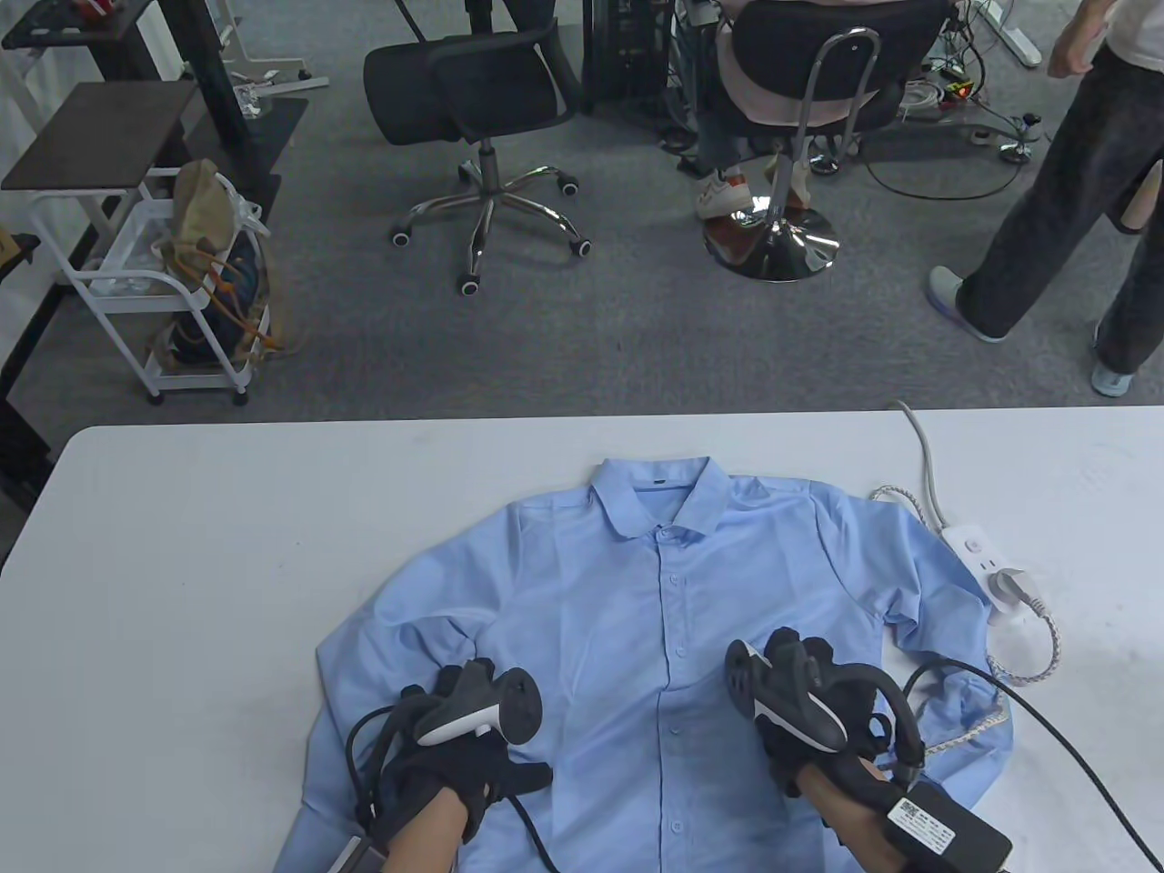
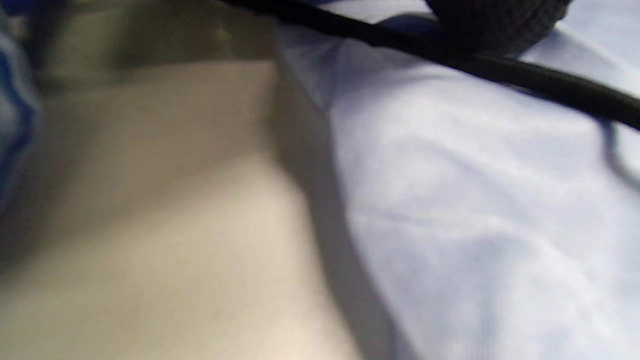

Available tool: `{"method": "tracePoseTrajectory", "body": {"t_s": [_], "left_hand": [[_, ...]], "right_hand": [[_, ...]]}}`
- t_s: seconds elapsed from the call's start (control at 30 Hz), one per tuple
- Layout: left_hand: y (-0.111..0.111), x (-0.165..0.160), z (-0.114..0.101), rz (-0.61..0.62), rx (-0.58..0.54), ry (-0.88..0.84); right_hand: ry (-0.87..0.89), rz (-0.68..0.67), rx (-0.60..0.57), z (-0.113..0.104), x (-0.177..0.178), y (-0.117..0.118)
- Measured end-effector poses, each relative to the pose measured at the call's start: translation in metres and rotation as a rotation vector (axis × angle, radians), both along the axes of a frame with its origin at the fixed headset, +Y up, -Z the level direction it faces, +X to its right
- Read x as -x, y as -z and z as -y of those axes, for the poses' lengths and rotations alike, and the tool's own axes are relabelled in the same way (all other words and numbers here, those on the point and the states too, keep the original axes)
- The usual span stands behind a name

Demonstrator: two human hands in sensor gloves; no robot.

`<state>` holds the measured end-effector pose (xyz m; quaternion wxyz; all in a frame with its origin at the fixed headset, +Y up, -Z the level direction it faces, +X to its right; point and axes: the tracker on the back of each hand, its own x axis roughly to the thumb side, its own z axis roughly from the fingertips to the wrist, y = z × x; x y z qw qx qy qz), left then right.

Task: Iron long-sleeve shirt with electric iron on table

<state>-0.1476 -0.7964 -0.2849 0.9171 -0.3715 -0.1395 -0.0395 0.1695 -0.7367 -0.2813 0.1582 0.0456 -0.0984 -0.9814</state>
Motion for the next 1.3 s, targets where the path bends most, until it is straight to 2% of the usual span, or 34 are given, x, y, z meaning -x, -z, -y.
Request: {"method": "tracePoseTrajectory", "body": {"t_s": [0.2,0.27,0.43,0.53,0.7,0.77,0.8,0.87,0.93,1.03,1.13,1.2,1.3], "left_hand": [[0.000,-0.001,-0.001,-0.004,0.003,0.008],[0.000,-0.001,0.001,-0.006,0.010,-0.009],[0.000,-0.001,0.000,0.000,0.014,-0.012],[0.000,-0.001,0.000,0.006,0.016,-0.008],[-0.002,-0.003,-0.004,0.017,0.009,-0.006],[-0.003,-0.003,-0.007,0.013,0.011,-0.049],[-0.003,-0.004,-0.008,0.012,0.015,-0.071],[-0.003,-0.006,-0.007,0.021,0.012,-0.062],[-0.004,-0.008,-0.005,0.035,0.010,-0.027],[-0.004,-0.010,-0.002,0.046,0.011,0.001],[-0.005,-0.010,-0.002,0.047,0.007,0.003],[-0.005,-0.009,-0.001,0.044,0.007,0.005],[-0.005,-0.010,0.000,0.044,0.010,0.016]], "right_hand": [[-0.091,0.097,0.010,0.001,-0.049,-0.002],[-0.045,0.088,0.006,0.001,-0.057,-0.003],[-0.095,0.091,0.003,0.003,-0.055,0.001],[-0.080,0.109,0.010,0.003,-0.060,0.007],[-0.037,0.078,0.029,-0.004,-0.059,0.005],[-0.026,0.034,0.000,-0.017,-0.046,-0.008],[-0.011,-0.026,-0.056,-0.025,-0.035,-0.020],[0.041,-0.114,-0.095,-0.034,-0.014,-0.044],[0.090,-0.184,-0.040,-0.036,0.007,-0.067],[0.156,-0.280,0.071,-0.026,0.038,-0.102],[0.128,-0.343,0.108,-0.015,0.055,-0.126],[0.074,-0.381,0.039,-0.010,0.061,-0.140],[-0.009,-0.408,-0.019,-0.005,0.059,-0.147]]}}
